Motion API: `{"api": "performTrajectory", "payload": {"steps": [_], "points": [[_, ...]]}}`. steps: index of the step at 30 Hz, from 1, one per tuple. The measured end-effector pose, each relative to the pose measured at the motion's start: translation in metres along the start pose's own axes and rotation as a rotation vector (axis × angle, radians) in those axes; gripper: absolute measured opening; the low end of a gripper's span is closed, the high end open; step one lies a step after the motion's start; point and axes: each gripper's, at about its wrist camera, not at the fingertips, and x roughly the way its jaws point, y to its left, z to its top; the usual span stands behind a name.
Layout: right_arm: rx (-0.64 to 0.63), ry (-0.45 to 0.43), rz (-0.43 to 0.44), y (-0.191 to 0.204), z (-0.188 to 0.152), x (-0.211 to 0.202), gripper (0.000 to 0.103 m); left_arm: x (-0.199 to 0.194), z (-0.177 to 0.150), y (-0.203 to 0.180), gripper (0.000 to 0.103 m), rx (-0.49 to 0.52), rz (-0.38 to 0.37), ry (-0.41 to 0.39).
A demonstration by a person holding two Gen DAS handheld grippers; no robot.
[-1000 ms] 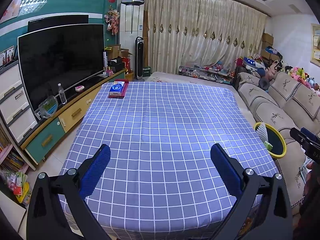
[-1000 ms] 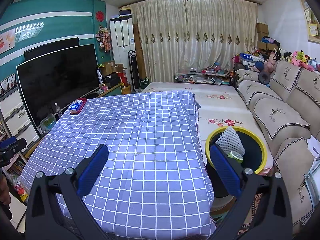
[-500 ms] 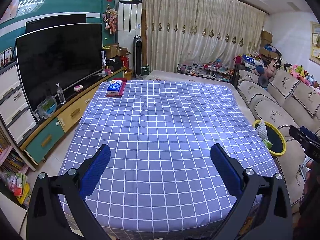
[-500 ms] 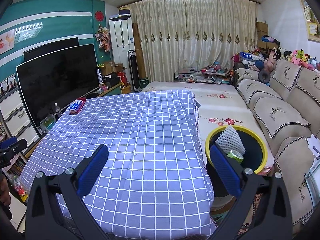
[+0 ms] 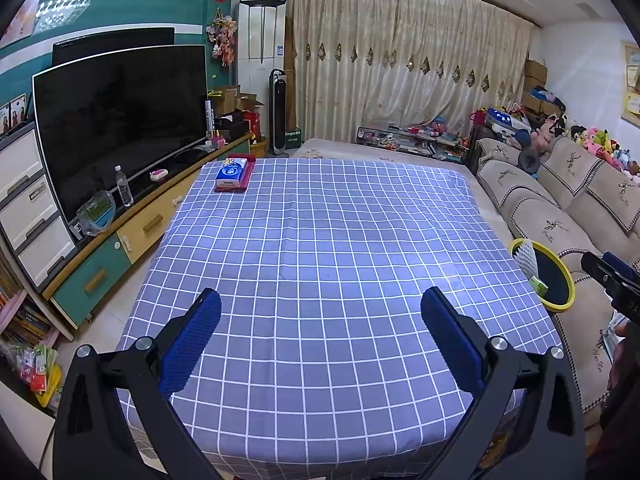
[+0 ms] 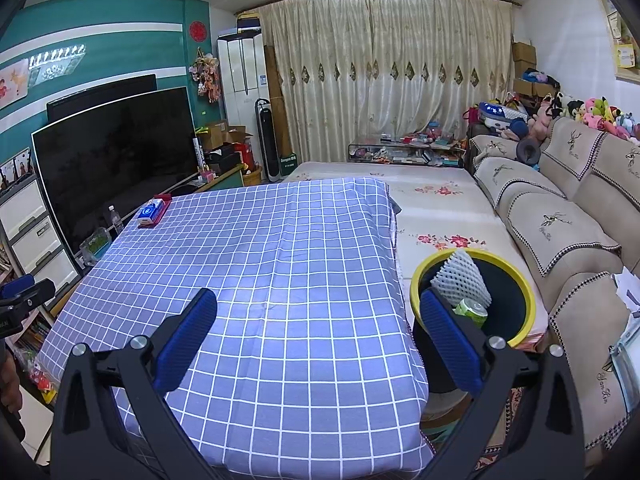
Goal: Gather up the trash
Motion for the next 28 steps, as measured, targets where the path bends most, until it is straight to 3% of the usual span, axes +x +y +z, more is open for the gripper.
{"api": "performTrajectory", "payload": {"steps": [10,14,20,24,28], "points": [[0.0,0.008,0.0,-0.001,-0.004,0.002,0.097,0.005,-0.001,0.0,0.098,0.002,0.008,0.013],[-0.001,0.015,0.001,-0.001,-0.006,0.004,0.097,0.005,-0.001,-0.002,0.098,0.013,0.027,-0.016],[0.002,0.028,0.012,-0.002,-0.004,0.01,0.097,0.011,0.001,-0.007,0.098,0.025,-0.003,-0.003],[-0.033,0.05,0.064,0.005,0.01,0.028,0.097,0.039,0.014,0.005,0.098,-0.015,-0.033,0.057],[-0.07,0.095,0.098,0.02,0.034,0.078,0.097,0.099,0.035,0.029,0.098,-0.042,-0.004,0.109]]}}
